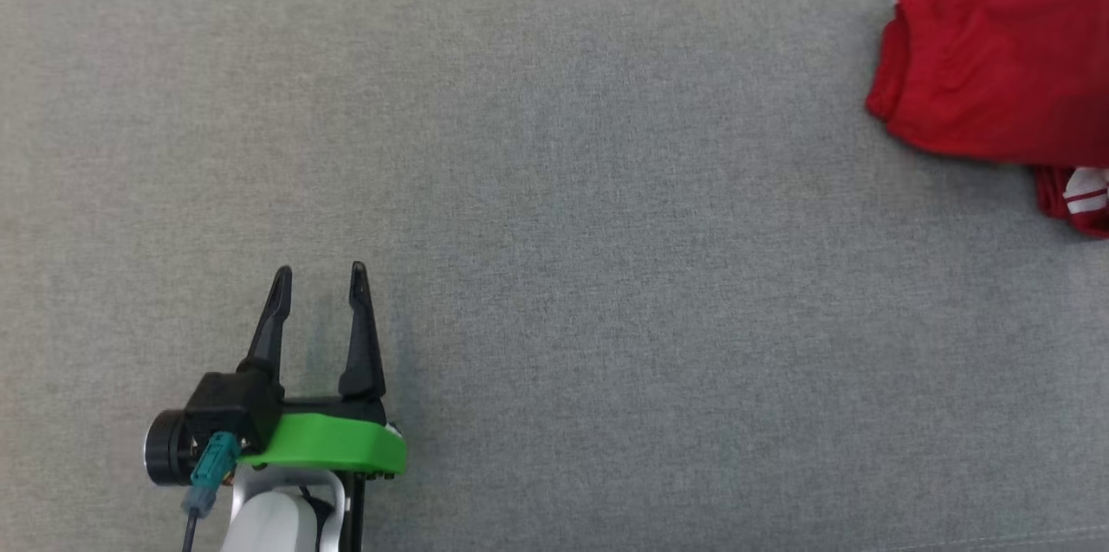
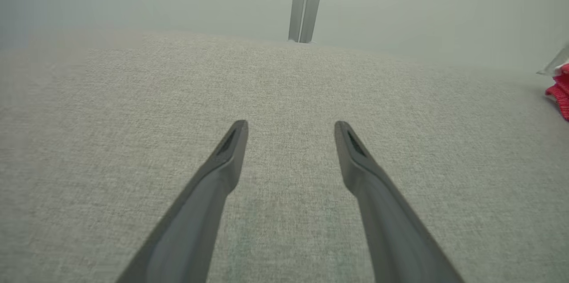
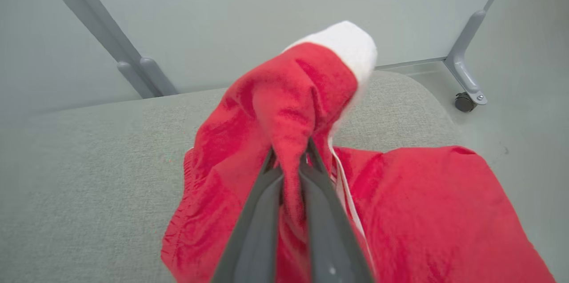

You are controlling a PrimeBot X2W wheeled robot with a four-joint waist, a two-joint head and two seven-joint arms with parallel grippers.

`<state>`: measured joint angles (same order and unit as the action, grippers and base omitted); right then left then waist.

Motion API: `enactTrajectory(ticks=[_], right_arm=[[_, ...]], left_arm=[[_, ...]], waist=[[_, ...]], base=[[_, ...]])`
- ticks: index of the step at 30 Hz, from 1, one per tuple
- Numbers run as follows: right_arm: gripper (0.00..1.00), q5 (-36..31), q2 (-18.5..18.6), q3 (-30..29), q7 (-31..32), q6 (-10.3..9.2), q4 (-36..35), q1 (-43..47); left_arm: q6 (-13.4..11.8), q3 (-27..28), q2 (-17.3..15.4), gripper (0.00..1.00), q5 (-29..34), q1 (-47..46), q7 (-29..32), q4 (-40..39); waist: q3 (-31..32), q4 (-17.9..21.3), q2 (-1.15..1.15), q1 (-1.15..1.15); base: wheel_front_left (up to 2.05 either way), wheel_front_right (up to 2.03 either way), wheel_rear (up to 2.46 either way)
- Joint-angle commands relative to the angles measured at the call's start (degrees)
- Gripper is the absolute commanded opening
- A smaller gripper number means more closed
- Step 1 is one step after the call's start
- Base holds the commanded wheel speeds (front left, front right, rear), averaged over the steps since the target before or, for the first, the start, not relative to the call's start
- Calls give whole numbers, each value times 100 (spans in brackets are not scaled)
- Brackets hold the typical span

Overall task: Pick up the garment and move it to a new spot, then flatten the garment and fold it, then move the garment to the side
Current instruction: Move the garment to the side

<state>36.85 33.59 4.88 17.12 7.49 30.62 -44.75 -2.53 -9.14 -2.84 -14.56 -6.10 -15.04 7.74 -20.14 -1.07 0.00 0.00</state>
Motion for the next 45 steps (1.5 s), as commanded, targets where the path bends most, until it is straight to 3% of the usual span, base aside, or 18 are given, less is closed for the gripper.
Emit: enactTrajectory(ticks=[1,11,15,16,17,18,19,27,34,40,45], right_arm=[[0,-72,88,-121,154,0,-51,-172],[0,130,610,-859,1492,-1,-317,-176],[0,-29,862,-1102,1675,-1,-270,11],[16,-153,903,-1165,1636,-1,-205,33],[50,-341,950,-1246,1566,-1,-103,49],[95,-580,1018,-1285,1457,-1,-29,61],[100,-918,1105,-1343,1283,-1,92,50],[100,-2746,766,-1686,-530,-1,541,-134],[100,-2798,101,-1250,-1830,-4,-93,513],[100,-2607,-561,-932,-2608,-4,-1034,1867],[100,-2885,-959,-902,-3070,-4,-1630,3115]], left_arm=[[-12,-25,-16,100,22,-202,-15,-2],[-63,64,-17,100,196,-299,-15,88],[-11,182,-17,100,286,-211,-15,145],[-7,207,-16,100,288,-204,-15,156],[3,231,-16,100,294,-202,-15,180],[9,244,-16,100,298,-204,-15,196],[21,241,-16,100,297,-216,-15,210],[-52,188,-16,100,95,-128,-15,309],[-62,354,-16,100,-146,276,-15,136],[-113,592,-17,100,-294,923,-15,5],[-135,734,-17,100,-254,1399,-15,-105]], waist=[[-645,247,0,0],[-804,203,0,0],[-773,186,0,0],[-771,186,0,0],[-771,184,0,0],[-774,180,0,0],[-782,172,0,0],[-645,139,0,0],[133,201,0,0],[1167,276,0,0],[1786,278,0,0]], base=[[0,0,0],[0,0,0],[0,0,0],[0,0,0],[0,0,0],[0,0,0],[0,0,0],[0,0,0],[0,0,0],[0,0,0],[0,0,0]])
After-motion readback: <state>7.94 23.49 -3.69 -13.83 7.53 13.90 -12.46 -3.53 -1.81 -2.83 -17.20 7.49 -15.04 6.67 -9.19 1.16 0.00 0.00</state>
